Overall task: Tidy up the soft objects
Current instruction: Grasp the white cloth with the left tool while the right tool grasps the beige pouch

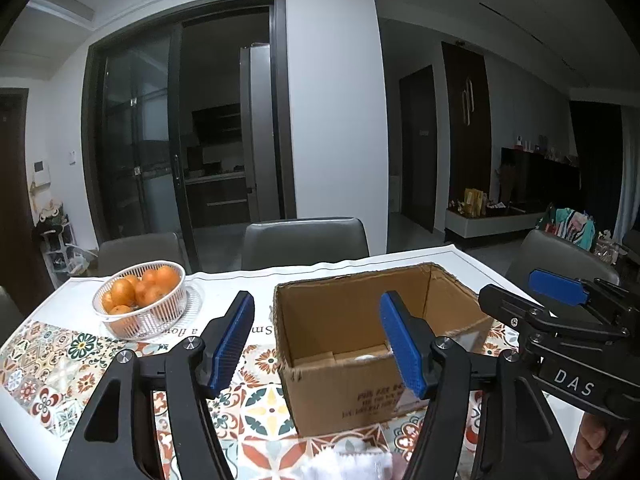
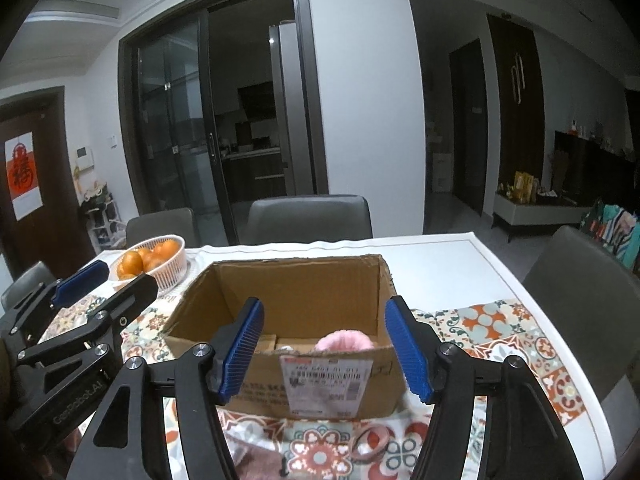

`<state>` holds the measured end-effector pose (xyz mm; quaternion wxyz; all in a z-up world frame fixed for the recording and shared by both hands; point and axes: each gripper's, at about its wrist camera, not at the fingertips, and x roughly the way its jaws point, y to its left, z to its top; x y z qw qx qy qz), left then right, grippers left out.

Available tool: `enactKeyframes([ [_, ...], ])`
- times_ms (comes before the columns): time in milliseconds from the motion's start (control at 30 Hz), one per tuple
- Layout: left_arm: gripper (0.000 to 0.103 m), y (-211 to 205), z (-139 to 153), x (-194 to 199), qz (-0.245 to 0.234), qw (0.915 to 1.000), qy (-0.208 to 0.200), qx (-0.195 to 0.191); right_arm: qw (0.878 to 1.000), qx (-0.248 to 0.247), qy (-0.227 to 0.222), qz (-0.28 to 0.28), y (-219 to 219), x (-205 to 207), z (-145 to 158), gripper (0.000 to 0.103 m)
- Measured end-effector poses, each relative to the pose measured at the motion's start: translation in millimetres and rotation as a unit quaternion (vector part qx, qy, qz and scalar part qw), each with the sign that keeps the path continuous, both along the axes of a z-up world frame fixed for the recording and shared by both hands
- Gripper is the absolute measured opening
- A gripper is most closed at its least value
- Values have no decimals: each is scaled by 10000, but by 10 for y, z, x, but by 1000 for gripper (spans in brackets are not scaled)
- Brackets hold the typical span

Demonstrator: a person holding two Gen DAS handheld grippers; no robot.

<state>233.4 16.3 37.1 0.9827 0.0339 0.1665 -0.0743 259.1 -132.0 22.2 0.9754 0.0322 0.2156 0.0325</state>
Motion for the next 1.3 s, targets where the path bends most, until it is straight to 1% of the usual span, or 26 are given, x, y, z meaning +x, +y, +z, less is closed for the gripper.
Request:
enactKeyframes([
  [200, 66, 66, 40, -285, 34, 10000, -57, -26, 9999, -64, -115, -100, 50, -297, 67, 69],
  [267, 67, 79, 33, -388, 99, 9999, -107, 8, 9998, -60, -137, -137, 60, -392, 69, 72],
  [400, 69, 110, -20, -591, 166, 9998, -110, 42, 9996, -116, -144, -199, 78, -564, 32, 73],
  [533, 69, 165, -127, -754, 199, 9998, 19, 12, 9997, -109, -102, -217, 100, -739, -41, 76],
  [833, 69, 255, -398, -1031, 244, 9989, 400, -57, 9993, -295, -74, -228, 213, -1094, -218, 76],
  [1033, 70, 239, -629, -1185, 147, 9981, 601, 45, 9992, -274, 203, -197, 237, -1237, -430, 76],
  [1300, 70, 158, -922, -1245, 78, 9962, 844, 219, 9965, -79, 800, -222, 172, -1268, -836, 76],
])
